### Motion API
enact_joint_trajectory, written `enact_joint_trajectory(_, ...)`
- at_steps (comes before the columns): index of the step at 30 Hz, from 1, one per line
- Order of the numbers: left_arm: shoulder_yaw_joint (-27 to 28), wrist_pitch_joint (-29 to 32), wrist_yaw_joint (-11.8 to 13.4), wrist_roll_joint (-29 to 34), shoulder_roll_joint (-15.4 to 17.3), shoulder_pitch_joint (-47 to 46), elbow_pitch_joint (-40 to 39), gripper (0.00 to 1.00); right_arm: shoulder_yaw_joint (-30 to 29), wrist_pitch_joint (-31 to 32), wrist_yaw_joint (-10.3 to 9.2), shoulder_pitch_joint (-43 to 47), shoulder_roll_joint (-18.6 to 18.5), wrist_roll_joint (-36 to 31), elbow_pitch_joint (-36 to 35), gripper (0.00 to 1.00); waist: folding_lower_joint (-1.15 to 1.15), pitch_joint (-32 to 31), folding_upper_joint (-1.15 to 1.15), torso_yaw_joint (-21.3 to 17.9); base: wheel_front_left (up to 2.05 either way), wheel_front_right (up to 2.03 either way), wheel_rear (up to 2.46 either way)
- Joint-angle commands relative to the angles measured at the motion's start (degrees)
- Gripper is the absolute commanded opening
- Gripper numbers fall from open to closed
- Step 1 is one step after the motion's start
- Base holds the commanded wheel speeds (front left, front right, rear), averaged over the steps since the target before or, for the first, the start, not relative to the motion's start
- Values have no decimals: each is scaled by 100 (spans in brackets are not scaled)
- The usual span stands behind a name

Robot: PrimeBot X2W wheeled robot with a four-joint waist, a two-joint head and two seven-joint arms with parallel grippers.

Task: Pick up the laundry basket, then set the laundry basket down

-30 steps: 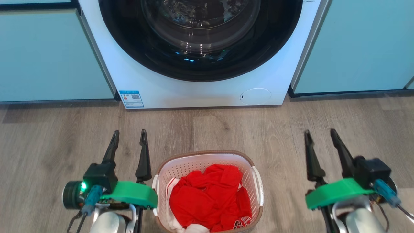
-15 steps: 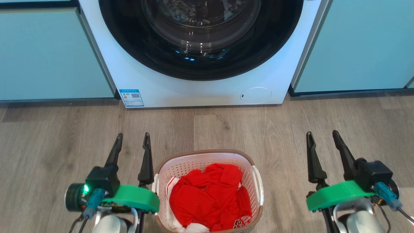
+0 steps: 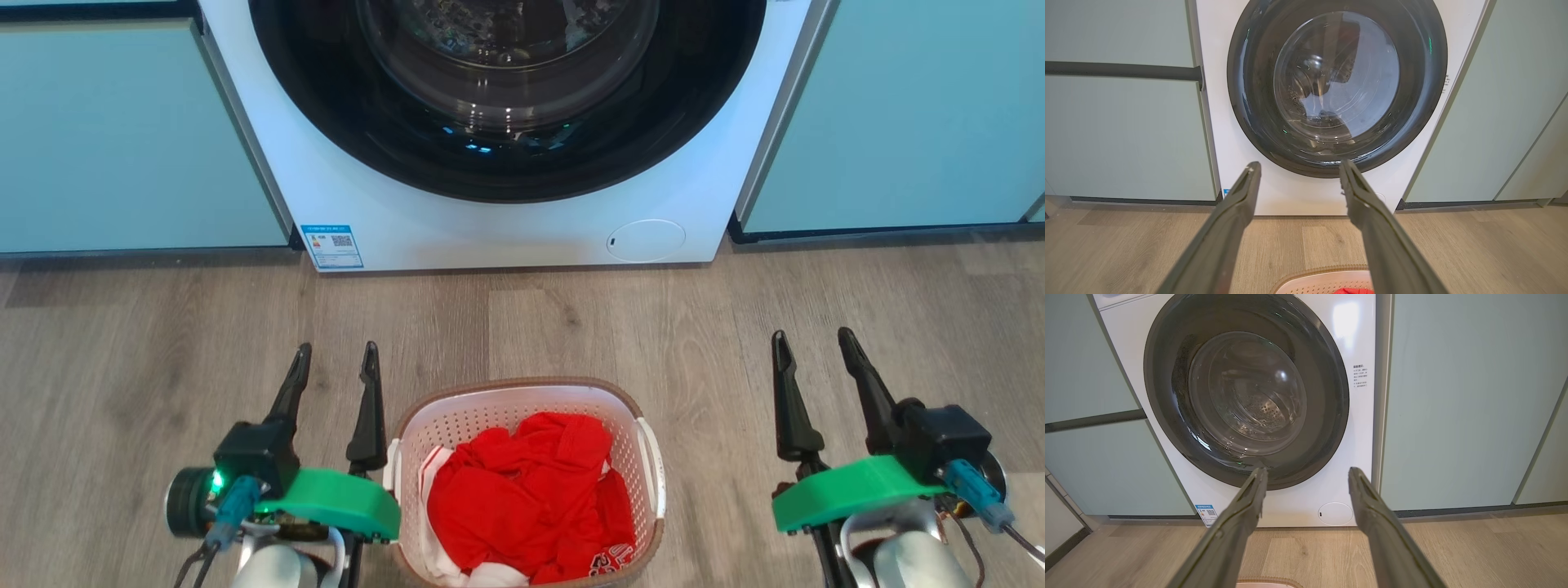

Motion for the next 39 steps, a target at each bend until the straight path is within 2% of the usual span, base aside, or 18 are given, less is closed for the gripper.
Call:
enact_joint_trajectory(1,208,-28,-26,-48,-8,-262,-180,100,121,-70,41,-273,-19,34,-189,100,0,-6,0,5,0,0,0)
enact_joint_trajectory(21,225,-28,-89,-253,-8,-239,-204,100,153,-70,41,-277,-19,21,-186,100,0,-13,0,10,0,0,0)
enact_joint_trajectory(22,8,0,-86,-251,0,4,14,0,15,2,0,3,3,1,17,0,0,-13,0,10,0,0,0)
enact_joint_trajectory(25,-9,5,-98,-278,1,95,254,0,28,15,0,91,21,28,270,0,0,-13,0,9,0,0,0)
enact_joint_trajectory(39,154,187,-204,-1213,56,20,304,0,-33,186,5,-1,-44,981,367,0,0,-22,0,1,0,0,0)
